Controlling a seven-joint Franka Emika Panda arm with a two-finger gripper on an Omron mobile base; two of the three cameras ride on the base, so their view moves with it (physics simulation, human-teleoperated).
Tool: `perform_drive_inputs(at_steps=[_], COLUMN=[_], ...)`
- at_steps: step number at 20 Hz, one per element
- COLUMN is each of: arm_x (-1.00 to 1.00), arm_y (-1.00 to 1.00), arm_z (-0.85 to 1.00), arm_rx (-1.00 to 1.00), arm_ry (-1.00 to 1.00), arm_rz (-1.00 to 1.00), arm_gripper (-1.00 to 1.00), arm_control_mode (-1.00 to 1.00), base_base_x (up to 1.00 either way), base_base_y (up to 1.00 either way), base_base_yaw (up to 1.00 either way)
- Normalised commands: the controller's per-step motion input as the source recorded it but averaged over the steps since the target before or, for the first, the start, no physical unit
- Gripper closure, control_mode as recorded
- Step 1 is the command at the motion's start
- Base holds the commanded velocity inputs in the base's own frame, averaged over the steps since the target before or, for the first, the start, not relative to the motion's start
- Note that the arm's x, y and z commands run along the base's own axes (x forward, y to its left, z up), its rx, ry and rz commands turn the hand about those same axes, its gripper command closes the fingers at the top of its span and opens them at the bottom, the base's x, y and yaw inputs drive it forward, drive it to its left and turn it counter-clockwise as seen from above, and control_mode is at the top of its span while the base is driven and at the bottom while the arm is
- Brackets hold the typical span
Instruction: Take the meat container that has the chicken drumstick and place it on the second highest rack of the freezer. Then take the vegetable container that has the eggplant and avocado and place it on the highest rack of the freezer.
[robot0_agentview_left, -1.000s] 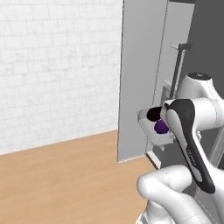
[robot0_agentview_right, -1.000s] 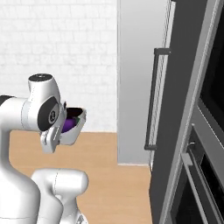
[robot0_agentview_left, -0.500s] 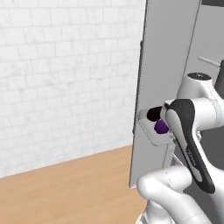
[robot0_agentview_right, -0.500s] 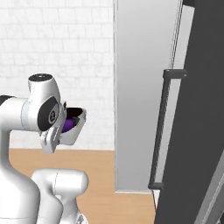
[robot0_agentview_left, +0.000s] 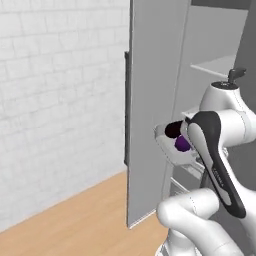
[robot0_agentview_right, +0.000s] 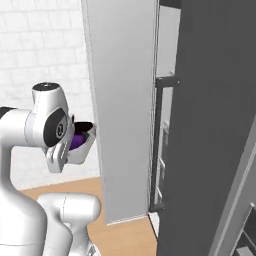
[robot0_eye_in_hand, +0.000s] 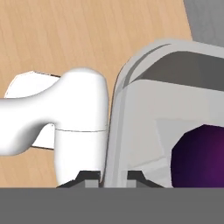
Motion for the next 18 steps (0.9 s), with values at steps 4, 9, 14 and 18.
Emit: perform_drive_inputs(at_steps=[4,9,14,18], arm_x=[0.00,0.00,0.00,0.00], arm_y=[0.00,0.00,0.00,0.00], arm_z=[0.00,0.00,0.00,0.00], arm_rx=[0.00,0.00,0.00,0.00], arm_ry=[0.00,0.00,0.00,0.00], arm_rz=[0.00,0.00,0.00,0.00], arm_gripper=[1.00,1.00,1.00,1.00], arm_control_mode=[1.00,1.00,1.00,1.00], base_base_x=[0.16,0.36,0.49,0.53], base_base_y=[0.10,0.25,0.44,0.51], base_base_yaw=[-0.68,-0.61,-0.55,-0.49])
